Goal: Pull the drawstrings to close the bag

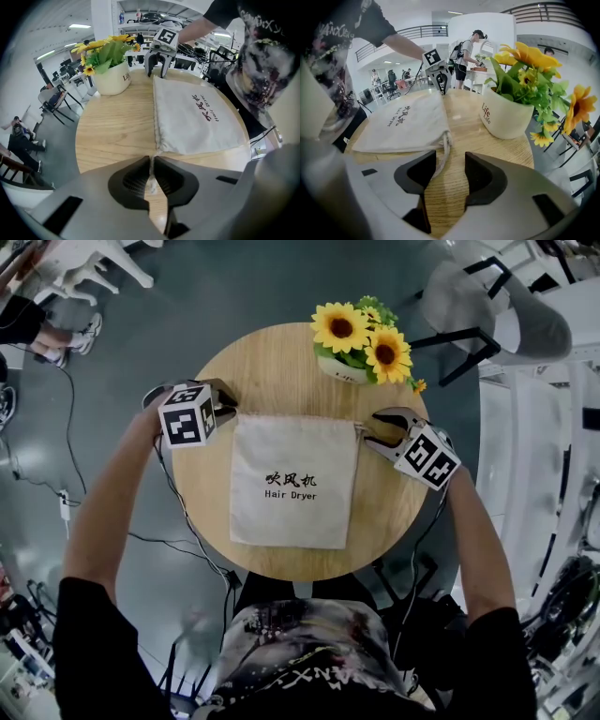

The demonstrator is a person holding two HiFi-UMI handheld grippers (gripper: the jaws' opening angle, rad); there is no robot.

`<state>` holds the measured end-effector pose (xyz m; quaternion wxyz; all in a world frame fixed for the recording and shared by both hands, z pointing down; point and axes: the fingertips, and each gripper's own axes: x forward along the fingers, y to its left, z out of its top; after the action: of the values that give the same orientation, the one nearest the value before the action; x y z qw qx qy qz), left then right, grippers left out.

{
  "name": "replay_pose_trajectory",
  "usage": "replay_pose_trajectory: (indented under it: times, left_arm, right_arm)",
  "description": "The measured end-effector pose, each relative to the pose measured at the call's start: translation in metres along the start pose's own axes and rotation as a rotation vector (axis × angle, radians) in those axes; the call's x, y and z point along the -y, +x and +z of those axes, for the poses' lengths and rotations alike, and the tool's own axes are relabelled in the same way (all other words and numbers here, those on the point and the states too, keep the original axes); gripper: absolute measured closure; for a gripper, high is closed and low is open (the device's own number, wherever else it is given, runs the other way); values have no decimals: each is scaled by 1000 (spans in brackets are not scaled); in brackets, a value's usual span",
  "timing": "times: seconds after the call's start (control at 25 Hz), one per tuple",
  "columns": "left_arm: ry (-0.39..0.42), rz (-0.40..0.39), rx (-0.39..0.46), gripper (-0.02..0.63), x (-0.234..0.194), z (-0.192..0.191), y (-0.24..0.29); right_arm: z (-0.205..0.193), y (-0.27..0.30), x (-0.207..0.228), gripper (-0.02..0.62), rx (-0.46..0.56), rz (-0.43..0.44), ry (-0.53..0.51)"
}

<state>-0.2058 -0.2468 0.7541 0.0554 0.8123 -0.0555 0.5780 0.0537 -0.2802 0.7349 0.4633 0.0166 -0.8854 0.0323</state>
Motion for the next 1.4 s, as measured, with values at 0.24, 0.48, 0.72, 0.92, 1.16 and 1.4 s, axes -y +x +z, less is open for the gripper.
replay_pose_trajectory:
  times: [0.24, 0.48, 0.72, 0.92, 1.16, 1.4]
  left_arm:
    - [-54, 20, -4, 571, 0, 0, 1]
    - [-107, 81, 4, 575, -2, 0, 0]
    - [-140, 197, 13, 575, 1, 0, -3]
    - [-200, 288, 54, 576, 7, 1, -15]
    - [-250, 389, 93, 576, 13, 6, -31]
    - [-281, 462, 117, 577, 17, 9, -47]
  right_arm:
    - [-2, 3, -12, 583, -28, -1, -84]
    - [-2, 3, -11, 584, -57, -46, -74]
    - [-4, 1, -12, 584, -90, -125, -85]
    - [1, -5, -12, 586, -91, -202, -63]
    - [7, -13, -13, 586, -92, -259, -52]
    - [18, -24, -14, 586, -80, -303, -57]
